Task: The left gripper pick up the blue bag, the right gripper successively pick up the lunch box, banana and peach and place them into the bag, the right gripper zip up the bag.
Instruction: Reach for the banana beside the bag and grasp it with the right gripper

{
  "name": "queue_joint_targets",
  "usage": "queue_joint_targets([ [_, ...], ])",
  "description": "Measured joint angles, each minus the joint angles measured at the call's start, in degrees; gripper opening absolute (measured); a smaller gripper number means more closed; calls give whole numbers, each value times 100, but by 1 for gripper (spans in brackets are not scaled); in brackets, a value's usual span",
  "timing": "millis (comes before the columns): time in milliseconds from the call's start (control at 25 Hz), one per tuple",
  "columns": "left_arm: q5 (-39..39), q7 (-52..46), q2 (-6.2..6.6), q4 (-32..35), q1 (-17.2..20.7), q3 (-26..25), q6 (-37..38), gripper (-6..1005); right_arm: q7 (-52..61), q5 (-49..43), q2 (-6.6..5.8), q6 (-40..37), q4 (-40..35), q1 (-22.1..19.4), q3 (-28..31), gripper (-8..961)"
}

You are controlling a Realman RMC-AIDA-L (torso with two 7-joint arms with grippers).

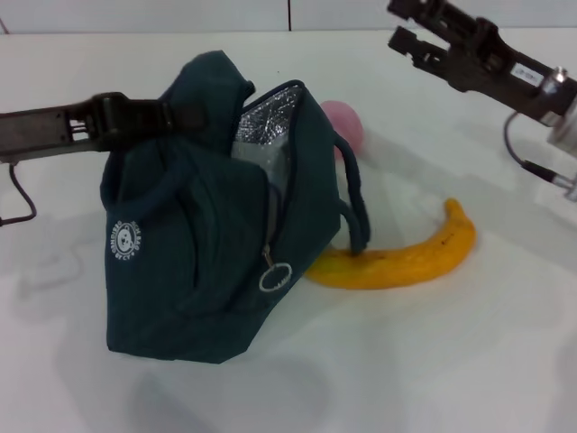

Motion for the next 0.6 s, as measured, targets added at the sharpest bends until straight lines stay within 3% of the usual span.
queue_joint_targets([
  [240, -1, 227, 13, -355, 32, -210, -14, 46, -39, 39, -20, -277, -1753, -325, -1818, 846],
  [360, -1, 418, 15, -569, 61, -295, -14, 46, -58, 31, -43, -259, -2472, -481, -2432, 868],
  [440, -2, 512, 16, -632, 100, -318, -13, 46, -69, 19, -87, -258, -2821, -535, -2749, 866],
  [600, -2, 697, -15, -660, 199, -368, -7, 46, -67, -50, -305, -326, -3502, -499, -3572, 862],
])
